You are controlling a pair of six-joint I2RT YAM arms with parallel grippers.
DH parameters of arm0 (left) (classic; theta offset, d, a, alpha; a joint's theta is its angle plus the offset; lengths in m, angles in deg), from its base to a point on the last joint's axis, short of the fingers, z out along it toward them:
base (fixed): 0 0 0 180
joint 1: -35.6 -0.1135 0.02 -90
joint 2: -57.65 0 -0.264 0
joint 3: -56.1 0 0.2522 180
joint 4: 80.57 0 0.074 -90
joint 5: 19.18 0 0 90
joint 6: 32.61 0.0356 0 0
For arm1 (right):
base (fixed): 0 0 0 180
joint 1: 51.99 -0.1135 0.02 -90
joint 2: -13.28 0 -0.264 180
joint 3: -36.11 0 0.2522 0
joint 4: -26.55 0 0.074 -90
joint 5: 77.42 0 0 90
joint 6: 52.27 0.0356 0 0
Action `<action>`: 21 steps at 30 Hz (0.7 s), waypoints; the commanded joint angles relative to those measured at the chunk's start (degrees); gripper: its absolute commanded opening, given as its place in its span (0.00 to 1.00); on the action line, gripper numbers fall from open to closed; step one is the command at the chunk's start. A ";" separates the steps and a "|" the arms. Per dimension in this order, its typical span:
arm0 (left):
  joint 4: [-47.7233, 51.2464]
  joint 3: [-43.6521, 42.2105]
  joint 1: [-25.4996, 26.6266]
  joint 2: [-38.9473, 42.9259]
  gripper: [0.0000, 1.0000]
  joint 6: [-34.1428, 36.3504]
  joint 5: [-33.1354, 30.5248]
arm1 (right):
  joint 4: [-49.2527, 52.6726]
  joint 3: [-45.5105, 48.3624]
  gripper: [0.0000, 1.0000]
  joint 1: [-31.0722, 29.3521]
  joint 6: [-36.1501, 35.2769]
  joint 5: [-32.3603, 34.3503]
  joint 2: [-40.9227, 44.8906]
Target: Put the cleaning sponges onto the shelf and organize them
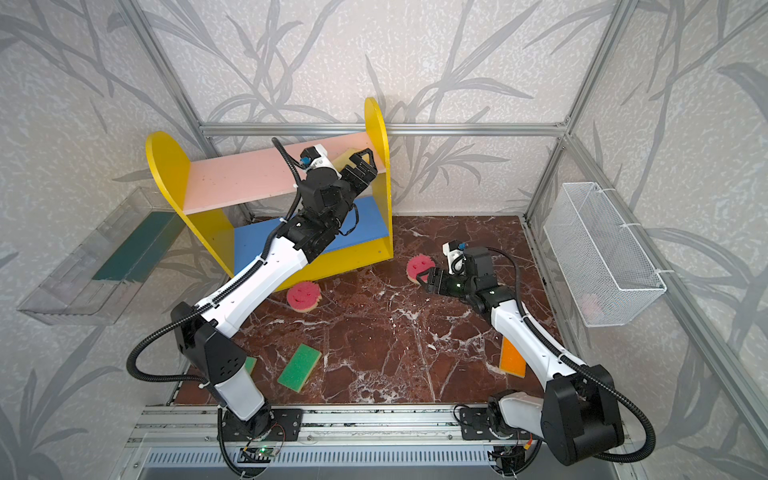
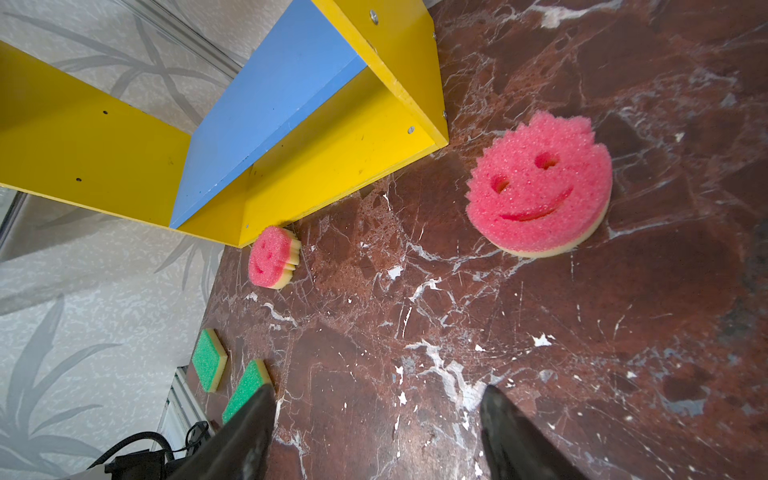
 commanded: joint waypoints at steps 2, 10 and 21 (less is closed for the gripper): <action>2.54 -2.09 -1.72 1.27 0.99 -3.73 4.40 | -0.23 -3.49 0.76 -0.24 -0.43 -1.72 0.31; 0.30 -3.16 -4.29 1.96 0.99 -8.09 9.78 | -10.78 -10.09 0.69 -0.33 3.71 -8.49 -1.43; 0.25 -4.45 -6.29 3.94 0.99 -13.43 15.05 | -19.89 -30.03 0.53 -4.82 15.83 -11.92 -13.74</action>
